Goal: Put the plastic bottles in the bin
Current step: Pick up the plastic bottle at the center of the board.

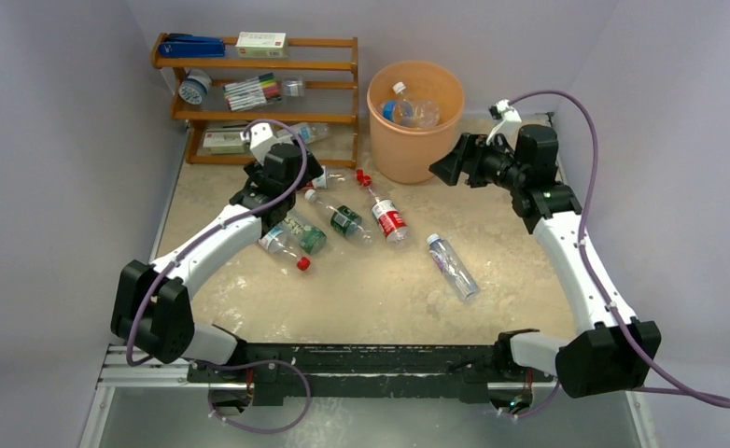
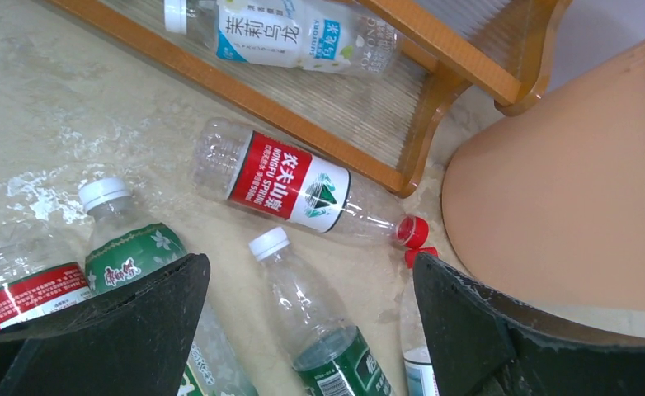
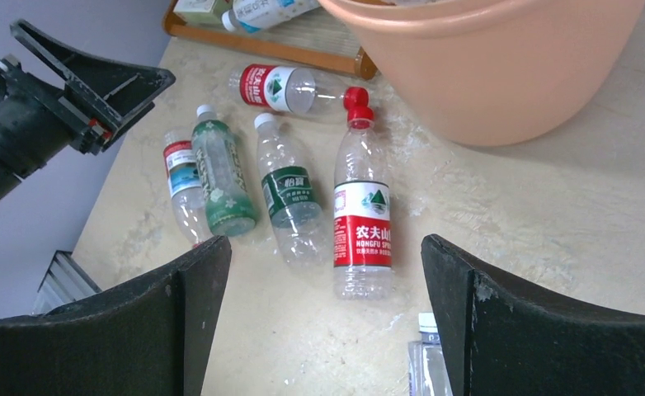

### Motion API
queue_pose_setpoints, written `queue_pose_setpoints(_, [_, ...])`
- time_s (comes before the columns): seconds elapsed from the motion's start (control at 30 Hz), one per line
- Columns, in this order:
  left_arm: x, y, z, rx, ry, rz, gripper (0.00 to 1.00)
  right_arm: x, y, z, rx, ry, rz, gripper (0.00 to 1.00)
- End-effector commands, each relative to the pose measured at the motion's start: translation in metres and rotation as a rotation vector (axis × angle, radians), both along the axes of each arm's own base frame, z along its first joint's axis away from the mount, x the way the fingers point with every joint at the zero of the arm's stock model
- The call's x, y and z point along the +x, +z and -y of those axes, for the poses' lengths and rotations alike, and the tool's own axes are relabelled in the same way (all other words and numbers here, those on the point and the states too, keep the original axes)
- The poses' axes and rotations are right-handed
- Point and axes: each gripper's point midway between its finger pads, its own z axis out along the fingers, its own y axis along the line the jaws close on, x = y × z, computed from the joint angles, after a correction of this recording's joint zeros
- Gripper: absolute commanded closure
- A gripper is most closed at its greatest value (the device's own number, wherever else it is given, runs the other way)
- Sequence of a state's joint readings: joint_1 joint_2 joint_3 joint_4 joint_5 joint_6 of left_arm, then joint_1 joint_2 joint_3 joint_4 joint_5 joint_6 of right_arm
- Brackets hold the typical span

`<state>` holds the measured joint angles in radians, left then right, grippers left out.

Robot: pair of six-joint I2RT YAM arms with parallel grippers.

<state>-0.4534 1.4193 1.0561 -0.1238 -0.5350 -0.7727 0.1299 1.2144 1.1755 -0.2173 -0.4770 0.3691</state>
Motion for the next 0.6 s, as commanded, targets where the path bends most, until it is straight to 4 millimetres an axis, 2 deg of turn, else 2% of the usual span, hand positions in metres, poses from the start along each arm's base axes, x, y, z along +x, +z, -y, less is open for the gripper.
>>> queue_pose_setpoints(0.0, [-0.006,-0.001,0.011,-0.063,-0.051,-0.016,0.09,-0.004,-0.005,-0.004,-0.008,0.052,0.036,0.13])
queue_pose_setpoints(0.17, [-0.03,-0.028,0.037,-0.239,-0.14,-0.107,0.13,-0.005,-0.043,0.0,-0.032,0.034,-0.026,0.14])
queue_pose_setpoints(0.27, [-0.043,-0.036,0.048,-0.317,-0.178,-0.136,0.14,-0.006,-0.063,-0.005,-0.032,0.047,-0.058,0.15])
queue_pose_setpoints(0.33, [-0.051,-0.037,0.051,-0.346,-0.195,-0.148,0.15,-0.005,-0.073,-0.009,-0.032,0.055,-0.075,0.15])
queue_pose_setpoints(0.4, [-0.058,-0.033,0.053,-0.37,-0.21,-0.147,0.15,-0.008,-0.094,-0.014,-0.035,0.069,-0.119,0.17])
queue_pose_setpoints(0.57, [-0.074,-0.014,0.058,-0.43,-0.245,-0.119,0.15,-0.007,-0.125,-0.033,-0.065,0.092,-0.166,0.18])
